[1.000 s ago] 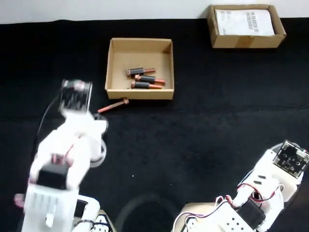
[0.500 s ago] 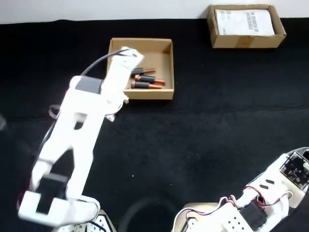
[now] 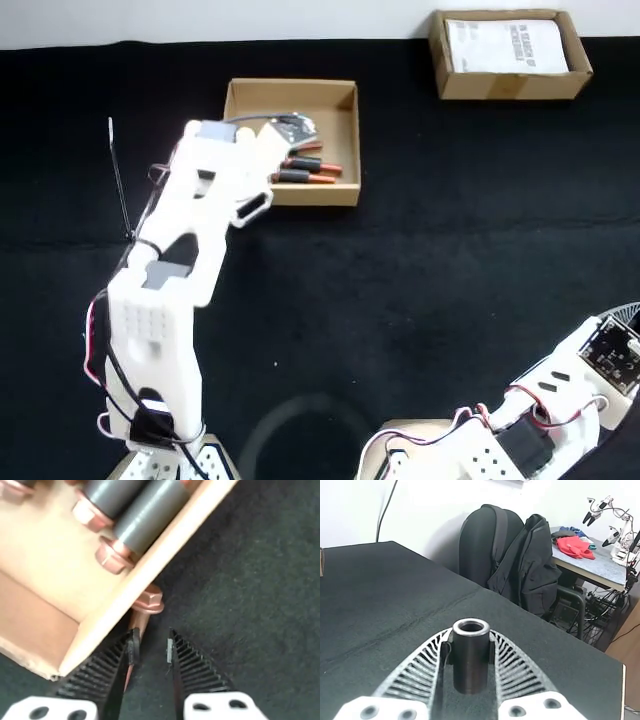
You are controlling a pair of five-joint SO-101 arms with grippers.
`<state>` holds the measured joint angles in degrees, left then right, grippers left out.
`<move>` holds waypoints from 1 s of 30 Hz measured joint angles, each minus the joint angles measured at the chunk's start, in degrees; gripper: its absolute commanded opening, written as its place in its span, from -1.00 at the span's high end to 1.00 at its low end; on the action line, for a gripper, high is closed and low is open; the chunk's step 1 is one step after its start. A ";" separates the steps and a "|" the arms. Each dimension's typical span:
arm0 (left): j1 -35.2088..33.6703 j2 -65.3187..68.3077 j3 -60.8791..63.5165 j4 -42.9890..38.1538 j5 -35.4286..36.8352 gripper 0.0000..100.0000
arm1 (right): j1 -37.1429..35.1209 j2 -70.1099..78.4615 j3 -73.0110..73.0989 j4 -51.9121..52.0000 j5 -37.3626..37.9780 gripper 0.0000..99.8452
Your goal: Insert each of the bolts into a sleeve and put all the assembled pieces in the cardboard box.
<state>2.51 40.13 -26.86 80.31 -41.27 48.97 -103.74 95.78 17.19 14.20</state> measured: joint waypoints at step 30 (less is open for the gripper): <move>1.23 19.25 -27.34 14.95 -5.27 0.98 | -0.62 0.00 0.00 -0.18 0.00 0.98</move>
<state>3.74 59.38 -54.20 95.25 -46.55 48.35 -103.74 95.78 17.01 14.20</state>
